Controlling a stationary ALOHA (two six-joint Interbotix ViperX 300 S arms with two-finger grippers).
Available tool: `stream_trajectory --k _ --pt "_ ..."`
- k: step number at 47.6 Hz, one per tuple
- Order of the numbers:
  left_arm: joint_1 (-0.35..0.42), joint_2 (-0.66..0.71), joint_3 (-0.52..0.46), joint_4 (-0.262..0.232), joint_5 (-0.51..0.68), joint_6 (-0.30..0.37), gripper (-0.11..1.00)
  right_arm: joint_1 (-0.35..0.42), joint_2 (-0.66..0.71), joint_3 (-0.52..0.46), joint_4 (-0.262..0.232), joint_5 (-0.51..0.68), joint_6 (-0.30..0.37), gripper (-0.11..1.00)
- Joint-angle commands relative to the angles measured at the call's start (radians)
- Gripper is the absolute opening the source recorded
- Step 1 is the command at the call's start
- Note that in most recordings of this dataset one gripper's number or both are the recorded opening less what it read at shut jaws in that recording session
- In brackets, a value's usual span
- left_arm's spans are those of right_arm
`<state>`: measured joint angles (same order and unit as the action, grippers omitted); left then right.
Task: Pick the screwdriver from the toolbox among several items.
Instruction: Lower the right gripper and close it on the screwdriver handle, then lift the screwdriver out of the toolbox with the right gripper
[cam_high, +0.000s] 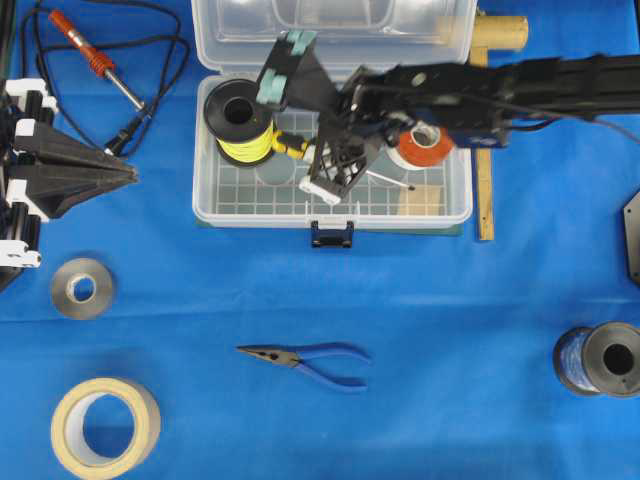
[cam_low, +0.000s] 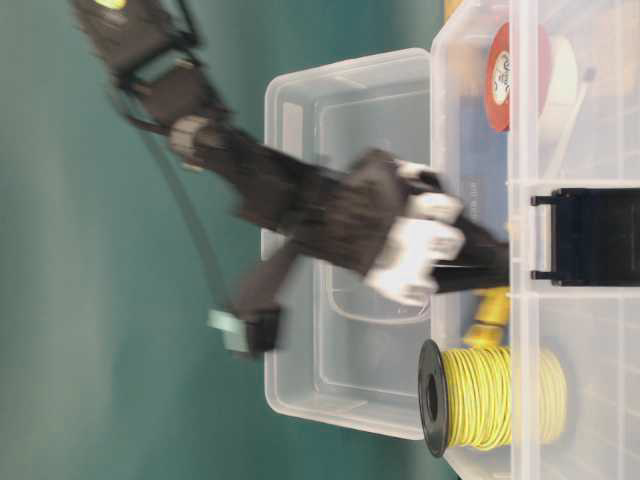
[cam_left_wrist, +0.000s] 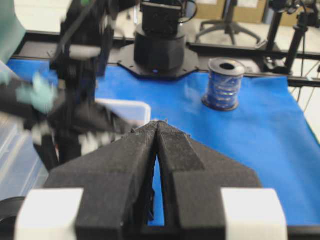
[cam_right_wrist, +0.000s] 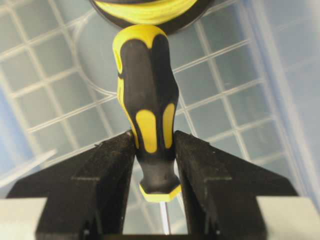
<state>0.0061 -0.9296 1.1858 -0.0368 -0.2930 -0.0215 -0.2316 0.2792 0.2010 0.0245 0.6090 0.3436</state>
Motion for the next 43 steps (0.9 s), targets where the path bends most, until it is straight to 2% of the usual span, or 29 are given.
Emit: stream_trajectory --k 1,11,21,25,33,38,43 --pt "0.003 0.002 -0.017 -0.003 -0.003 -0.002 0.0 0.008 -0.114 -0.011 -0.002 0.046 0.0 0.29" --pt "0.002 -0.005 -0.017 -0.003 -0.003 -0.002 0.0 0.061 -0.284 -0.009 -0.002 0.126 0.014 0.29" --pt "0.002 -0.008 -0.017 -0.003 -0.005 -0.002 0.0 0.207 -0.342 -0.009 -0.002 0.141 0.075 0.29" --pt "0.002 -0.009 -0.015 -0.003 -0.003 -0.002 0.0 0.268 -0.321 -0.017 -0.003 0.141 0.117 0.29" --pt "0.002 -0.009 -0.015 -0.003 -0.006 -0.002 0.0 0.374 -0.232 -0.04 -0.051 0.137 0.242 0.29" --pt "0.003 -0.009 -0.017 -0.003 -0.009 0.0 0.0 0.403 -0.152 -0.06 -0.084 0.137 0.298 0.29" --pt "0.003 -0.009 -0.017 -0.003 -0.009 0.0 0.0 0.419 -0.054 -0.092 -0.092 0.13 0.316 0.29"
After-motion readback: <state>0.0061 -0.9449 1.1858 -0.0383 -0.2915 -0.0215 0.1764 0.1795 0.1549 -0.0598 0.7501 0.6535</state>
